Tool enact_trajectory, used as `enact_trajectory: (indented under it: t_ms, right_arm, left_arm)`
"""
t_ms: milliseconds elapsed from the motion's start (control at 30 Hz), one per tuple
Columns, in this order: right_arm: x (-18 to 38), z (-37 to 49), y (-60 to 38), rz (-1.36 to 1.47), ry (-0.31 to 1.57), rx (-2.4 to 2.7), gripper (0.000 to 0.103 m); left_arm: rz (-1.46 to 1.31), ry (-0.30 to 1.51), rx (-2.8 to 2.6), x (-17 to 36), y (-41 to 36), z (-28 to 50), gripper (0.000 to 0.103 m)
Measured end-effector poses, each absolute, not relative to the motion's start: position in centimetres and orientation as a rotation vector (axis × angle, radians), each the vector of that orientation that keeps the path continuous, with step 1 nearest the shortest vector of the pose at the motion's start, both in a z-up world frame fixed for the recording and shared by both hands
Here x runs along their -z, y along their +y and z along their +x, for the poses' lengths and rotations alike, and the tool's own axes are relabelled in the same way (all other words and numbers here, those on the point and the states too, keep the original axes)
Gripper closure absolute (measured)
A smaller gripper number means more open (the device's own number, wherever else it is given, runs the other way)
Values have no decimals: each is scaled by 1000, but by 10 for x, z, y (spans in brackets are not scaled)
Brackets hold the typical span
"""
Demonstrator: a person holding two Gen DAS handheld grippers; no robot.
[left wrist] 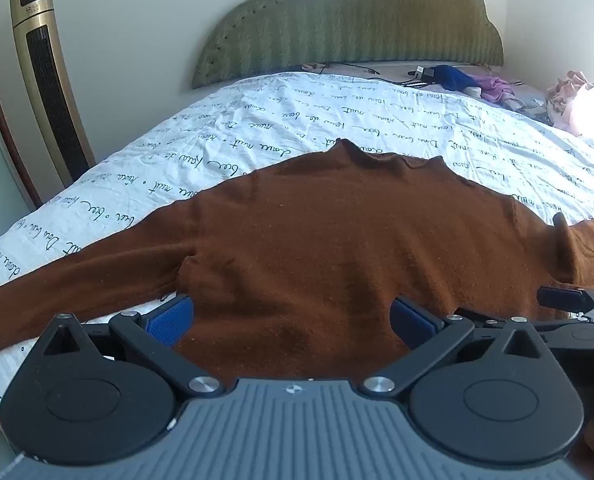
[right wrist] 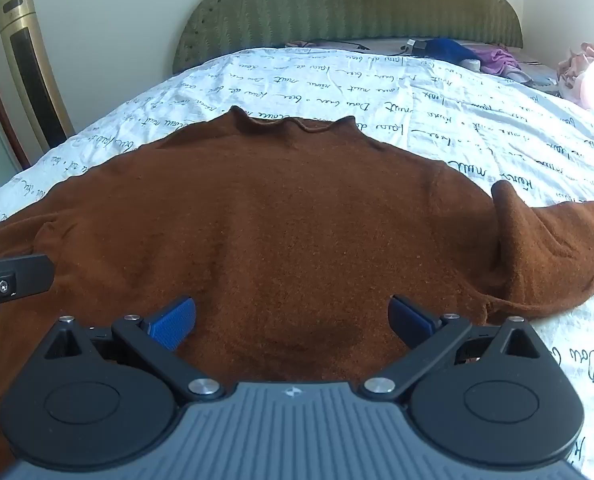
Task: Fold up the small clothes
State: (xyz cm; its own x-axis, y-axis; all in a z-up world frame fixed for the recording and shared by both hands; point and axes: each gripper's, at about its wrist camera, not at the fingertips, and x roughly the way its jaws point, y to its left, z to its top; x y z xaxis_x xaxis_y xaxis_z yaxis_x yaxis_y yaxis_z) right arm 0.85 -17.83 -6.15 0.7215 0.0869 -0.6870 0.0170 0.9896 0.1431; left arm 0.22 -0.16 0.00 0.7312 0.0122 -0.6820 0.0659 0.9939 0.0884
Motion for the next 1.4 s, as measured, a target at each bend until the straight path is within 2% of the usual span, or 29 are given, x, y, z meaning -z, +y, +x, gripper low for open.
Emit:
enact_trajectory:
  t_ms: [867,1033,1200,1300,1400]
  right_arm:
    - [48,-5,-178,121,740,-27,0]
    - [43,1,-173,68,745,44,0]
    - [40,-10,-179,85,588,-13,0]
    - [48,-13,-179,88,617,-47,0]
    - [51,-21,-184,130,631,-78,0]
  left_arm:
    - [134,757,17,-3,0,-7,0]
    - [180,815,-36,0,0,-3,0]
    - [159,850,-23,-2,10,-7,0]
    - [148,863,-62,-4,16,-10,0]
    - [169,755,-48,-9,21,-24,0]
